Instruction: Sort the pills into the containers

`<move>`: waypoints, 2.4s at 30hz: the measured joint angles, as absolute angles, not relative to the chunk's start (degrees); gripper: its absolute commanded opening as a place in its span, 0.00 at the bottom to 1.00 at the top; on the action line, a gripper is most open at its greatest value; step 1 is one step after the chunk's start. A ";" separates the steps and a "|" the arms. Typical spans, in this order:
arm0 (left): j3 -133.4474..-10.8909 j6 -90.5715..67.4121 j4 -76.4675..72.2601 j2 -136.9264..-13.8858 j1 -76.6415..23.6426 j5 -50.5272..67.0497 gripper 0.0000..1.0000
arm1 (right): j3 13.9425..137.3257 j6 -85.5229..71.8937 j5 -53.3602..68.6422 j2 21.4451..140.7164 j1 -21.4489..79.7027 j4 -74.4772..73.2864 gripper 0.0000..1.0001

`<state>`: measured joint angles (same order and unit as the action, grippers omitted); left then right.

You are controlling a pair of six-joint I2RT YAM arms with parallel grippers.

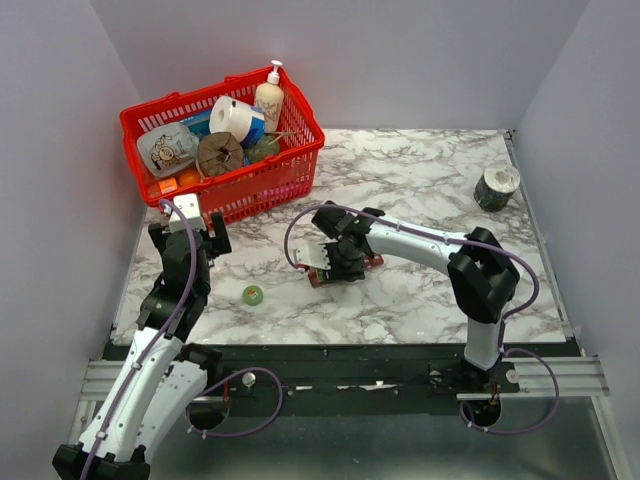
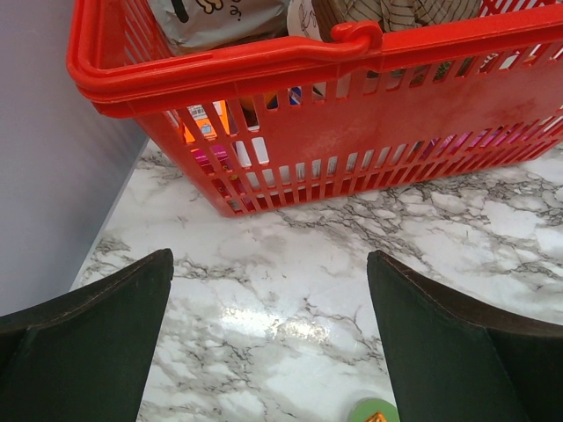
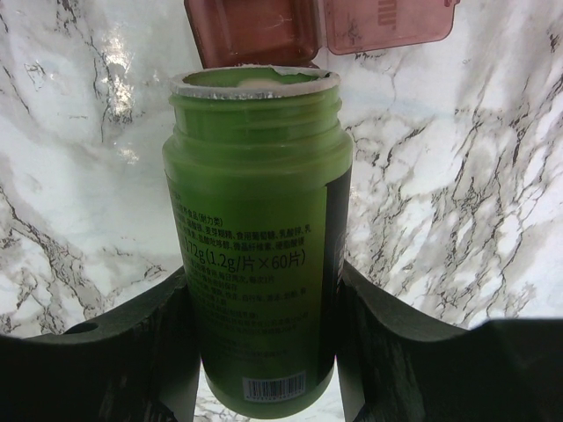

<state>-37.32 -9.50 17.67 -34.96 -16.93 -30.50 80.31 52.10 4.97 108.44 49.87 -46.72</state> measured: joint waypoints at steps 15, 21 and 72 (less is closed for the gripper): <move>-37.32 -9.47 17.69 -34.44 -16.86 -29.45 0.99 | 82.24 52.53 0.25 110.06 51.59 -48.51 0.01; -37.32 -9.47 17.69 -34.26 -16.86 -29.08 0.99 | 82.65 52.56 -1.85 110.78 51.96 -49.39 0.01; -37.32 -9.47 17.69 -33.54 -16.49 -27.73 0.99 | 86.19 52.53 -11.11 112.86 55.55 -52.38 0.01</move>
<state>-37.32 -9.47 17.69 -33.54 -16.49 -27.73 86.19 52.53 -11.11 112.86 55.55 -52.38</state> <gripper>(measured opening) 0.988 0.594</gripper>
